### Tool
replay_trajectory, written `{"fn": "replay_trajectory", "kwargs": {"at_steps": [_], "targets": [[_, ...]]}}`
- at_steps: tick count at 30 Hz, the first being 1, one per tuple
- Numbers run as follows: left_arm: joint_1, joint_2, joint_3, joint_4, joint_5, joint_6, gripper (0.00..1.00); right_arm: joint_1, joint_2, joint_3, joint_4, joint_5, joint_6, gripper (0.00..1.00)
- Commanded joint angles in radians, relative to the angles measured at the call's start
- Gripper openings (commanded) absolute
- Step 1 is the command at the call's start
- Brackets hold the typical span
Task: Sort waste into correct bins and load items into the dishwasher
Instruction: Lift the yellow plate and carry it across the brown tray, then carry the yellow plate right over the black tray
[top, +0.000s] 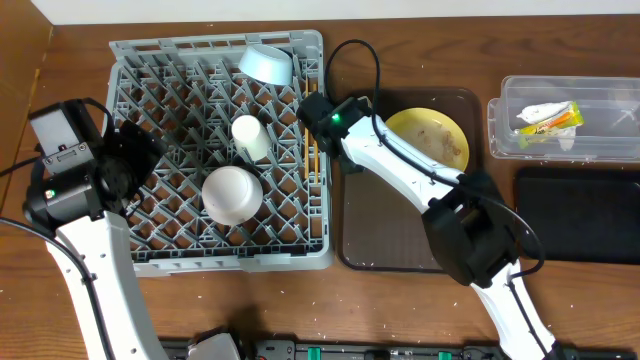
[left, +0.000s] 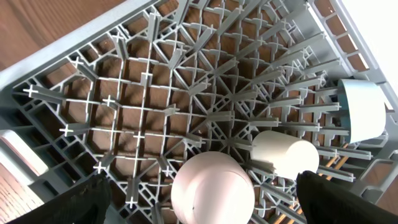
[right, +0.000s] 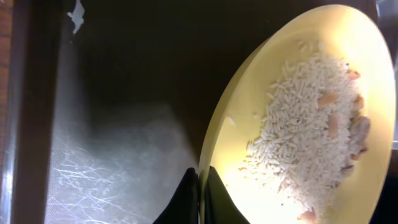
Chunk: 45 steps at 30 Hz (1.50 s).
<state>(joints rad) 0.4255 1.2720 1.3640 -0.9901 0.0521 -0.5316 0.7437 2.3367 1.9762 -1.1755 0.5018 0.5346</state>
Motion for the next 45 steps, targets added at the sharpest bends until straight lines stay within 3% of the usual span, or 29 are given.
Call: {"fn": "replay_trajectory", "kwargs": {"at_steps": [1, 25, 34, 45], "targets": [[0.003, 0.002, 0.006, -0.002, -0.012, -0.009, 0.96, -0.004, -0.022, 0.012, -0.005, 0.084, -0.043, 0.01], [0.003, 0.002, 0.006, -0.002, -0.012, -0.009, 0.96, -0.011, -0.022, 0.088, -0.021, 0.310, -0.109, 0.01], [0.003, 0.002, 0.006, -0.002, -0.012, -0.009, 0.96, -0.095, -0.022, 0.197, -0.142, 0.285, 0.075, 0.01], [0.003, 0.002, 0.006, -0.002, -0.012, -0.009, 0.96, -0.333, -0.022, 0.389, -0.339, 0.143, 0.286, 0.01]]}}
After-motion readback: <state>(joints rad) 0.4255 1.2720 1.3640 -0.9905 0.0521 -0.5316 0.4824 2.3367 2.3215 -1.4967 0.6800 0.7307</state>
